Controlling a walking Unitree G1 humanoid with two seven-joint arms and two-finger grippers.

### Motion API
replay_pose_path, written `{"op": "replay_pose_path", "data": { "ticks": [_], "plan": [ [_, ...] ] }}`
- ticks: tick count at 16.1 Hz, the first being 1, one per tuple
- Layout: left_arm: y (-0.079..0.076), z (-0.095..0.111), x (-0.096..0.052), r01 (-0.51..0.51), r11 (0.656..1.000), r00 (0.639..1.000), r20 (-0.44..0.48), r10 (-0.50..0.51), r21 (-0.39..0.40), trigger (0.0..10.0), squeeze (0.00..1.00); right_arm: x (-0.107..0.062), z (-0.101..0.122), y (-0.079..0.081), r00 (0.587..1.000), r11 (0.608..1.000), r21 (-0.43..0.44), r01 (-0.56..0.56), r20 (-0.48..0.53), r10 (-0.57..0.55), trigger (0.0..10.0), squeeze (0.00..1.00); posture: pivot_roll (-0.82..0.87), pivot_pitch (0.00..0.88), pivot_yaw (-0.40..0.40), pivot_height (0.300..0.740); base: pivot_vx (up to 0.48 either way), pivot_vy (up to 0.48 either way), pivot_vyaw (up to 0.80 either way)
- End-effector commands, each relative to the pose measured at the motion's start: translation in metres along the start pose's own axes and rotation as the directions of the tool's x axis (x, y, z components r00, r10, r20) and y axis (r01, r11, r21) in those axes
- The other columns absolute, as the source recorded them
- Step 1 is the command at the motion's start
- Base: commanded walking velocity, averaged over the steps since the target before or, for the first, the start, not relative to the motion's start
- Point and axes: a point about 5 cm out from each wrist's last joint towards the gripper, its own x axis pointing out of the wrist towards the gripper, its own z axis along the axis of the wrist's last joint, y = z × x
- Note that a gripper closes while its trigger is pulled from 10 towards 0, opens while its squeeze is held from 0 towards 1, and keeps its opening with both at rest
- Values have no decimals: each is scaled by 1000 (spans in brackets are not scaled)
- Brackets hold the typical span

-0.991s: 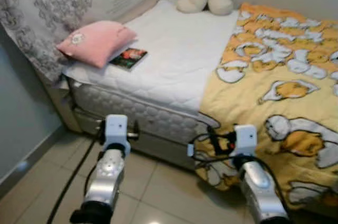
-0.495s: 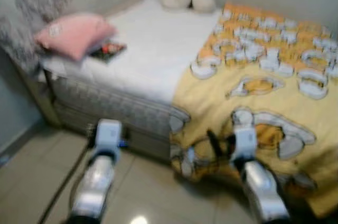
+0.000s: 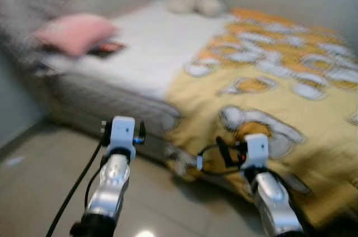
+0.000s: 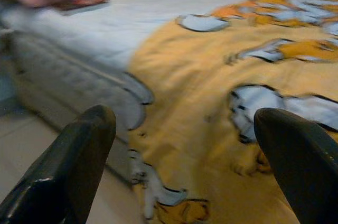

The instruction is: Clean up the room

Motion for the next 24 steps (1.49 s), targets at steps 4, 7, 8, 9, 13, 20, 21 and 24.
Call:
{"op": "replay_pose_path", "data": {
  "ticks": [4,7,8,9,13,20,21,24],
  "plan": [
    [3,2,5,-46,996,999,-28,44,-73,10000,0,4,6,0,1000,1000,-3,6,24,-6,10000,1000,104,0,-2,740,373,-174,714],
    [2,2,6,-59,994,998,-39,55,-96,10000,0,5,6,1,1000,1000,-5,3,20,-3,10000,1000,103,0,0,740,472,0,690],
    [3,1,6,-61,993,997,-43,57,-100,10000,0,5,6,1,1000,1000,-7,3,19,-3,10000,1000,103,0,0,740,480,0,681],
    [3,1,6,-69,992,997,-47,65,-103,10000,0,5,6,0,1000,1000,-8,2,18,-2,10000,1000,104,0,-2,740,480,0,688],
    [5,-2,3,-92,988,994,-63,85,-122,10000,0,5,5,0,1000,1000,-11,-5,13,6,10000,1000,107,0,-8,740,480,0,681],
    [5,4,6,-81,990,996,-39,77,-119,10000,0,9,6,-1,1000,1000,-5,-11,1,11,10000,1000,138,0,-26,740,137,0,679],
    [8,1,7,-112,982,992,-75,101,-152,10000,0,10,8,0,1000,1000,-21,-17,15,17,10000,1000,141,0,-30,740,0,0,675],
    [8,4,7,-130,972,991,-60,120,-195,10000,0,12,8,6,998,997,-47,-69,9,69,10000,1000,151,0,-48,740,299,0,669]
  ]
}}
